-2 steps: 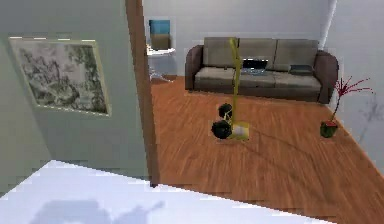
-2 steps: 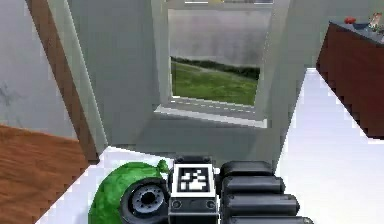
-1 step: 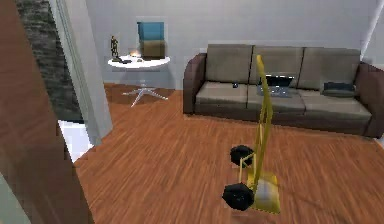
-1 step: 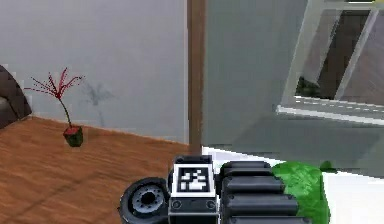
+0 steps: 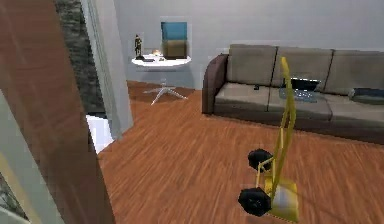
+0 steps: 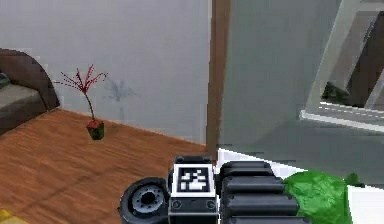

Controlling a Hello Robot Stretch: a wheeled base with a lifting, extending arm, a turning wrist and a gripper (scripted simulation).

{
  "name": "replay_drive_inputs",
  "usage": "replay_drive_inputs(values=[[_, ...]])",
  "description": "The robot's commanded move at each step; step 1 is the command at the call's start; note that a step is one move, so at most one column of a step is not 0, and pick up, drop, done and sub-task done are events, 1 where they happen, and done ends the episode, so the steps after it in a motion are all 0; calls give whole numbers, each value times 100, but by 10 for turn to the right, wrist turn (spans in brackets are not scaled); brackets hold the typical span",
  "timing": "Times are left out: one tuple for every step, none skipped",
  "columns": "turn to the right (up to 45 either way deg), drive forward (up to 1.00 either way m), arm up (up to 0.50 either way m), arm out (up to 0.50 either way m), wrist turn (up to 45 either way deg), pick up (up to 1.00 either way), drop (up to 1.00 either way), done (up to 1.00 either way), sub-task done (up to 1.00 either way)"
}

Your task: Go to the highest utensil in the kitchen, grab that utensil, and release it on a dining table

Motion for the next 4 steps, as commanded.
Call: replay_drive_inputs(values=[[0, 50, 0, 0, 0, 0, 0, 0, 0], [-120, 0, 0, 0, 0, 0, 0, 0, 0], [0, 100, 0, 0, 0, 0, 0, 0, 0], [0, 100, 0, 0, 0, 0, 0, 0, 0]])
